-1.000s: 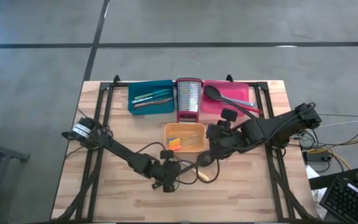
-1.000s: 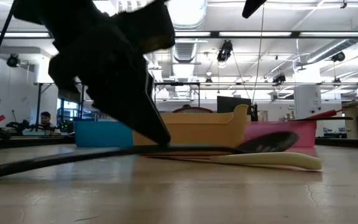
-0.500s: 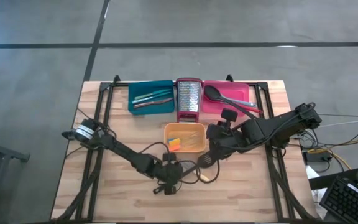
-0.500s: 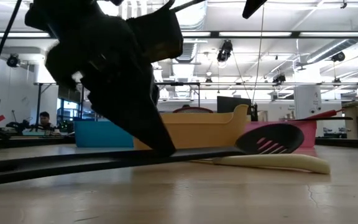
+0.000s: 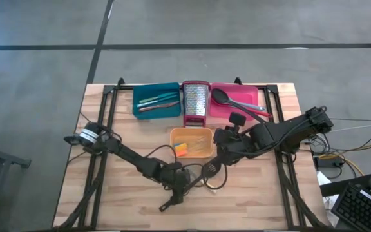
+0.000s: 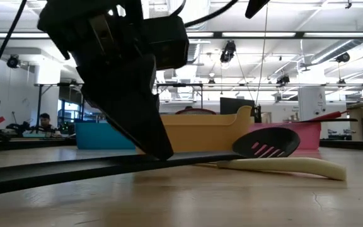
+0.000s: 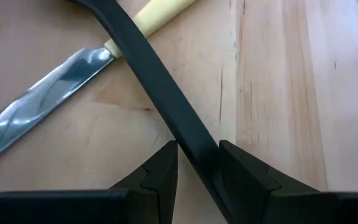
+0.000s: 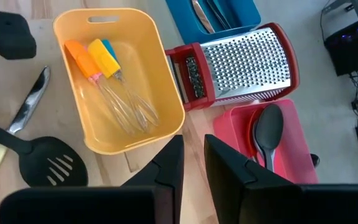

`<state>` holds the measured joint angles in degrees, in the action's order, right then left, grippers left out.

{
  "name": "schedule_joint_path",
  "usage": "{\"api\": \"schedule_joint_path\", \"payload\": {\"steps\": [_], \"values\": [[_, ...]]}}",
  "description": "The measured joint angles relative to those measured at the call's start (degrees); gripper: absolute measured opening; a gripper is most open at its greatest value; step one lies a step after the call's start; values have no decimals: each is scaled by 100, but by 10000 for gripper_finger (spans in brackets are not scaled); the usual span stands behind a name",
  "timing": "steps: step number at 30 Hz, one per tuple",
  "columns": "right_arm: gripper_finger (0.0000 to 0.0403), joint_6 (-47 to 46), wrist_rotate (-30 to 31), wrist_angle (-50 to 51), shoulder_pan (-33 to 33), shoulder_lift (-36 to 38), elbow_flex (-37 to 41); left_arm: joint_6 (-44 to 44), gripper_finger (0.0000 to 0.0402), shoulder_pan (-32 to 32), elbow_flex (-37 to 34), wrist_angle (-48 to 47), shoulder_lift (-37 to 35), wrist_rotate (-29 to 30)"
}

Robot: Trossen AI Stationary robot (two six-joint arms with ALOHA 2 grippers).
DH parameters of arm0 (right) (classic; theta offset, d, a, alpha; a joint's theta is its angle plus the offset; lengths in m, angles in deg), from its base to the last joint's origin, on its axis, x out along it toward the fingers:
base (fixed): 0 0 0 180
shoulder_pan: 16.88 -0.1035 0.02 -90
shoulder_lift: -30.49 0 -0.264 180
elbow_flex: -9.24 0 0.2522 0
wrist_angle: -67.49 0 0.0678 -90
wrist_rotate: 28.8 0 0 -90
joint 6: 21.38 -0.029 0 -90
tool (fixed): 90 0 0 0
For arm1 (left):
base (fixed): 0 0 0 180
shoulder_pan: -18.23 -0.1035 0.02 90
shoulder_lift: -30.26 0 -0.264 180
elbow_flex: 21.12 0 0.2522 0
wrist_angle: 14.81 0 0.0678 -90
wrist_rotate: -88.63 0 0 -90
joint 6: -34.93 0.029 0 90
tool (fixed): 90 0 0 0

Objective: Pick & Place Kitchen Items
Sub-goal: Put the black serving spoon into the pink bin

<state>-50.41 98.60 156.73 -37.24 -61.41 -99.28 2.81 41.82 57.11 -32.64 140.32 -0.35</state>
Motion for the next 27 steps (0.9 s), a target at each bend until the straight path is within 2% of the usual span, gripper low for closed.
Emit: {"api": "schedule_joint_path", "payload": {"steps": [4, 11, 14, 21, 24, 27], "values": [[75, -42, -8, 2, -2, 0, 0, 154, 120, -94, 0, 50, 63, -145], [98, -58, -6, 4, -2, 0, 0, 278, 123, -332, 10, 281, 298, -774], [106, -58, -6, 2, -2, 0, 0, 406, 145, -367, 11, 277, 311, -924], [124, -57, -3, 2, -2, 0, 0, 803, 235, -349, 2, 342, 311, -927], [130, -56, -1, 4, -2, 0, 0, 785, 244, -337, 2, 349, 313, -912], [134, -56, -1, 4, -2, 0, 0, 844, 223, -318, 0, 335, 313, -837]]}}
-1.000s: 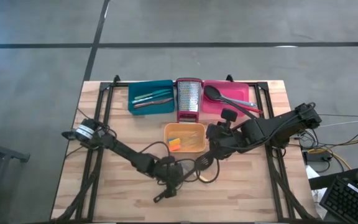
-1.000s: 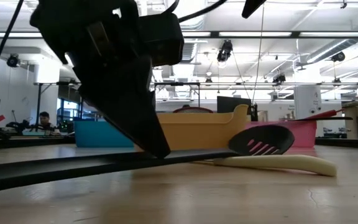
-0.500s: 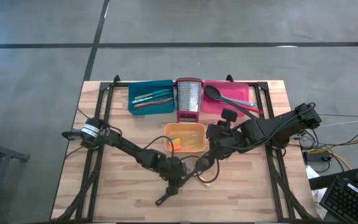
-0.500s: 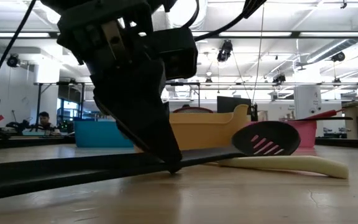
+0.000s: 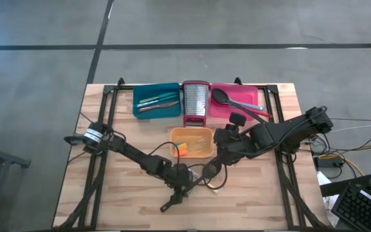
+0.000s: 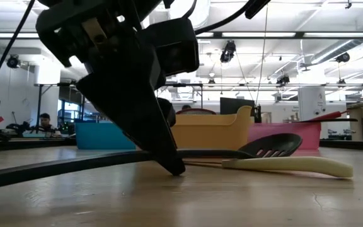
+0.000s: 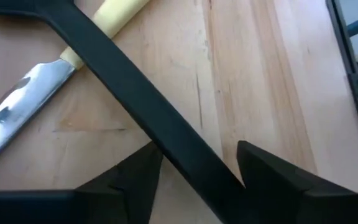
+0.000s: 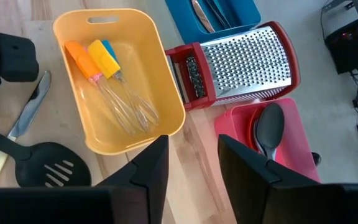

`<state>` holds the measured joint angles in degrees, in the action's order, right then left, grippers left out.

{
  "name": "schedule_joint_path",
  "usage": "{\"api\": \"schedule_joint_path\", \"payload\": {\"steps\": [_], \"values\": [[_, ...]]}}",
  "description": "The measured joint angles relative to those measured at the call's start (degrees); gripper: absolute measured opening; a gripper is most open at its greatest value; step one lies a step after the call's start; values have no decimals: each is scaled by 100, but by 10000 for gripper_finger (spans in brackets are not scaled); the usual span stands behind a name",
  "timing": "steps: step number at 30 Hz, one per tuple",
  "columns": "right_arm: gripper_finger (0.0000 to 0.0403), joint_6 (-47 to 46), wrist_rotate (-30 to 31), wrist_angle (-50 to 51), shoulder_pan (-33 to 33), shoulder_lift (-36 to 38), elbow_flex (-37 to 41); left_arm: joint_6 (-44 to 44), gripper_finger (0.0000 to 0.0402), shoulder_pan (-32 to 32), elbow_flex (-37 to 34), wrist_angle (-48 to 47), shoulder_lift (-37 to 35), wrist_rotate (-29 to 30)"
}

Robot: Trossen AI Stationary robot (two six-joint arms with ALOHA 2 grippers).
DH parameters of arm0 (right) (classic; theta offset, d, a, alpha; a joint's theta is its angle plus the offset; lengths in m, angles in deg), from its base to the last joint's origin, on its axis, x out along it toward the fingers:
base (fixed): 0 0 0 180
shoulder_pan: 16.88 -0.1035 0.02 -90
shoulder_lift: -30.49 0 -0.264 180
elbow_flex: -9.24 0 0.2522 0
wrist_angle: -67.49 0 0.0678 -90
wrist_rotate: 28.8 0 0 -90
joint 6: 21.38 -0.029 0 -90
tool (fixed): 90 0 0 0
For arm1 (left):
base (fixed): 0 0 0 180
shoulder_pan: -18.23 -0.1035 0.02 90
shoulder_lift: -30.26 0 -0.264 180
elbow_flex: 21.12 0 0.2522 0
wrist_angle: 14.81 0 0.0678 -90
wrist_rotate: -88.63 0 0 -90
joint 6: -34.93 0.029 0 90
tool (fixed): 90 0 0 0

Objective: Pick & Place Kitchen Items
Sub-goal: Put the black serving spoon into the pink bin

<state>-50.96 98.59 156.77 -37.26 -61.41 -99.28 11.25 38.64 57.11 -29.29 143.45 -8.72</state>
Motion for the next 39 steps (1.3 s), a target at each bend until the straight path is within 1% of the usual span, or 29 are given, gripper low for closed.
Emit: {"api": "schedule_joint_path", "payload": {"steps": [3, 6, 9, 10, 15, 18, 22, 25, 29, 31, 34, 35, 37, 39], "values": [[132, 2, 2, -1, 0, -2, 0, 4, 176, 4, 0, -31, 2, 75], [122, 2, 2, 1, 0, -2, 0, -2, 110, 4, -2, -68, 4, 93], [110, 2, 2, 1, 0, -2, 0, -21, 35, 9, -2, -108, 4, 48], [105, 4, 2, 1, 0, -2, 0, 4, 22, 9, -2, -121, 4, -19], [83, 15, 4, 5, 0, -2, -2, 22, 23, 43, -12, -171, -80, -368], [70, 17, 4, 11, 1, -2, -2, 146, 21, 122, -39, -381, -274, -588], [56, 17, 4, 34, 0, -2, -2, 475, 21, 232, -46, -567, -758, -525], [49, 18, 4, 61, 0, -2, -2, 800, 21, 294, -33, -610, -1192, -142], [43, 17, 3, 68, 0, -2, 7, 1326, 21, 357, -46, -621, -1798, 548], [45, 17, 4, 65, -3, -2, 14, 1675, 21, 378, -57, -426, -2115, 1032], [49, -57, 33, 62, -48, -2, 44, 2272, 21, 390, -204, 71, -2508, 1933], [49, -116, 92, 69, -96, -2, 68, 2464, 21, 384, -288, 320, -2625, 2209], [46, -260, 442, 50, -267, -2, 170, 2900, 21, 368, -497, 883, -2842, 2660], [41, -396, 927, 39, -479, -2, 313, 3252, 21, 319, -756, 1425, -3052, 2783]]}}
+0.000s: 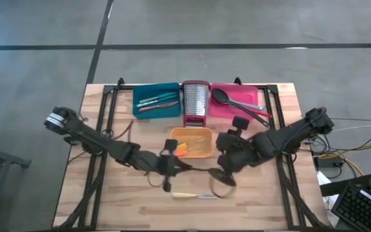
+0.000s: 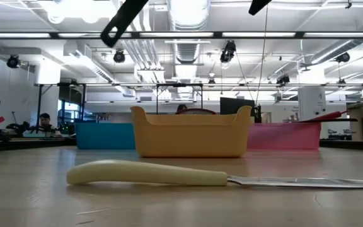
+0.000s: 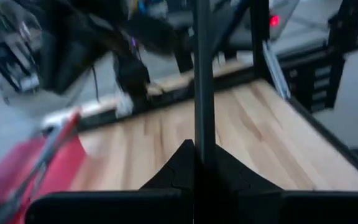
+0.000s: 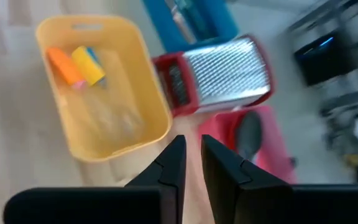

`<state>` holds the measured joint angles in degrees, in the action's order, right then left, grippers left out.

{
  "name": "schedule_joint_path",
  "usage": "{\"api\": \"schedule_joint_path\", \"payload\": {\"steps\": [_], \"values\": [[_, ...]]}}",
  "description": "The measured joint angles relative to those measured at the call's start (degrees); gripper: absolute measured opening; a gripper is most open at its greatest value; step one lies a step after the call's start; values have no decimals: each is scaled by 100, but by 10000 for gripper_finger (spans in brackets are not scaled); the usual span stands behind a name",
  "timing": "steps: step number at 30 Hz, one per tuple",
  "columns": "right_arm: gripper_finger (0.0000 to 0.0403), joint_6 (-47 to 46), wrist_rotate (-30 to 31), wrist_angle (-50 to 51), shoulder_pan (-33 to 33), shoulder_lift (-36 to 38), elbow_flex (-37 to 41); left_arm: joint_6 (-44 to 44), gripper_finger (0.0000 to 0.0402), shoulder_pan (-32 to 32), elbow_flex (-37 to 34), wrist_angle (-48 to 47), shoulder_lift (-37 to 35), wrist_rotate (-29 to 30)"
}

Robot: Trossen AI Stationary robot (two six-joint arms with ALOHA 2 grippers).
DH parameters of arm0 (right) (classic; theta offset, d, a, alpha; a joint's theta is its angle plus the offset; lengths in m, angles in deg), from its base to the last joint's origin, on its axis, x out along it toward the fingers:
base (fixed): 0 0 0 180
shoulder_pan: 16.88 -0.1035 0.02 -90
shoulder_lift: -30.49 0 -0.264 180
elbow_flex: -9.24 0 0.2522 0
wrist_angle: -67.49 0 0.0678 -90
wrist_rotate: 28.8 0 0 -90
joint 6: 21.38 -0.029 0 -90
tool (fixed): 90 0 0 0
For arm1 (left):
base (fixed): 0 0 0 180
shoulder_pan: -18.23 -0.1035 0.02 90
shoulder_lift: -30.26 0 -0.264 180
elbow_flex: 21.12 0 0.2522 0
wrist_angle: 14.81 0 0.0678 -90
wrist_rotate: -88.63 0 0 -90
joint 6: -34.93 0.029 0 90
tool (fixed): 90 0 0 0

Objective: Pick & Place Kitchen Items
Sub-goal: Put the black serving spoon into the pink bin

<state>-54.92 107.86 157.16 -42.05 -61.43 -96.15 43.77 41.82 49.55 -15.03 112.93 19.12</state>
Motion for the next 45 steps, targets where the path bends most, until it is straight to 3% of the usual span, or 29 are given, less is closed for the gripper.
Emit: {"api": "schedule_joint_path", "payload": {"steps": [4, 9, 20, 24, 30, 36, 41, 45], "values": [[30, -396, 727, -23, -351, 6, 292, 342, 21, -216, -538, 868, -362, -68], [19, -719, 1162, -28, -503, 19, 547, 393, 21, -558, -973, 1454, -691, -289], [8, -657, 1457, 26, -507, 187, 675, -49, 21, -654, -1130, 1185, -865, -940], [8, -324, 1834, 5, -510, 370, 260, -209, 21, -669, -1119, 1141, -861, -701], [8, -205, 1811, -336, -820, 681, -208, -97, 21, -703, -1113, 1044, -935, 60], [8, -381, 1821, -476, -1538, 737, -148, 20, 21, -834, -1026, 1254, -1099, 133], [8, -873, 2496, -476, -2100, 455, 121, 53, 21, -1007, -973, 1847, -1180, 26], [8, -1505, 3436, -495, -2263, 62, 544, 131, 21, -1143, -1004, 2726, -1167, -221]]}}
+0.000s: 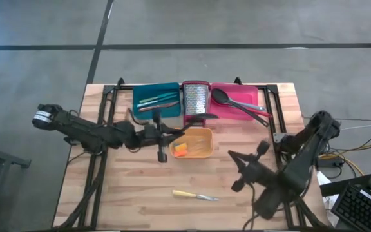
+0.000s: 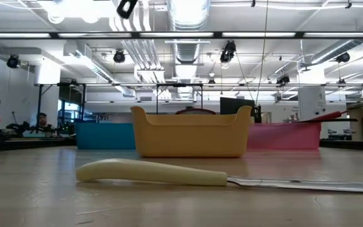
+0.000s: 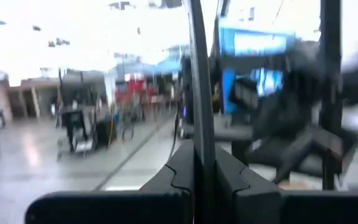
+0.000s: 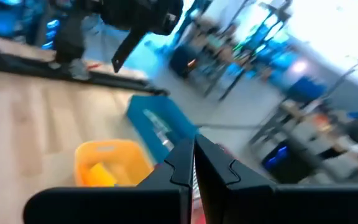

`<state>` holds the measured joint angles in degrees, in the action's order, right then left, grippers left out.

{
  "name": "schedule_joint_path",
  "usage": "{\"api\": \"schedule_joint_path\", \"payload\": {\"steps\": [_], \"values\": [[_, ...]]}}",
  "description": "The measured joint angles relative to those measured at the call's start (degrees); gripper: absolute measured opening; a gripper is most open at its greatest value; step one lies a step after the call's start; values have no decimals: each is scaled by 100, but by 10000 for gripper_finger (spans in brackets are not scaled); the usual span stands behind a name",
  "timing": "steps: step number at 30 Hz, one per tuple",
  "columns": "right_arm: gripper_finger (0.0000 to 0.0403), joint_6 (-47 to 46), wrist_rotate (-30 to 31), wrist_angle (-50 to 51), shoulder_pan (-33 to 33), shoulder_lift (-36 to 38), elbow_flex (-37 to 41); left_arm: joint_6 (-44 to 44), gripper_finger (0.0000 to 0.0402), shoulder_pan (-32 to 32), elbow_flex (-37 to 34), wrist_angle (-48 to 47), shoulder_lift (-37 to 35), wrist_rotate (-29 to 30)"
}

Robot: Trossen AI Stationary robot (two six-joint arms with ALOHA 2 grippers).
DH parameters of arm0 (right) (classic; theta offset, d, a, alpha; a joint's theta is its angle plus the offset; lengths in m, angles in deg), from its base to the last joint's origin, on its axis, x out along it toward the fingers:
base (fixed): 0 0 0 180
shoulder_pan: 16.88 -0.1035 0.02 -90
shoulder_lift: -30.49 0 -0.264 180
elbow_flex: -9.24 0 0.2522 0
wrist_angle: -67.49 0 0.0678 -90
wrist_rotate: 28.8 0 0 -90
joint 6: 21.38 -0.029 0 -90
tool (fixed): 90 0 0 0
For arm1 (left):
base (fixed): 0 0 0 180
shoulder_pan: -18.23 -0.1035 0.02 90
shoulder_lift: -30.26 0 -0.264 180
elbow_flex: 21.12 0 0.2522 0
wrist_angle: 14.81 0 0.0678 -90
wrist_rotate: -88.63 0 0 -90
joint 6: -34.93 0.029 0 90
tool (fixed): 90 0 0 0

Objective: Pick & Place Kitchen Items
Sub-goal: Put the black serving spoon into the pink bin

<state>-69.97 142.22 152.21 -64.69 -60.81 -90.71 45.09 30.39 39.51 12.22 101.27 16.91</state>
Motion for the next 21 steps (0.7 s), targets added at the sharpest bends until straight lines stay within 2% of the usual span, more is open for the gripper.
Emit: {"api": "schedule_joint_path", "payload": {"steps": [4, 10, 15, 21], "values": [[8, -728, 799, -121, 80, -509, 512, 33, 21, -134, -14, 581, 25, -474], [17, -791, 904, -1120, 693, -1110, 706, -24, 21, -247, -19, 930, 31, -1233], [67, -871, 900, -1242, 1173, -1287, 584, -111, 21, -247, -27, 1080, 98, -1520], [153, -807, 909, -1480, 1349, -1269, 567, -192, 21, -317, -24, 1198, 118, -2372]]}}
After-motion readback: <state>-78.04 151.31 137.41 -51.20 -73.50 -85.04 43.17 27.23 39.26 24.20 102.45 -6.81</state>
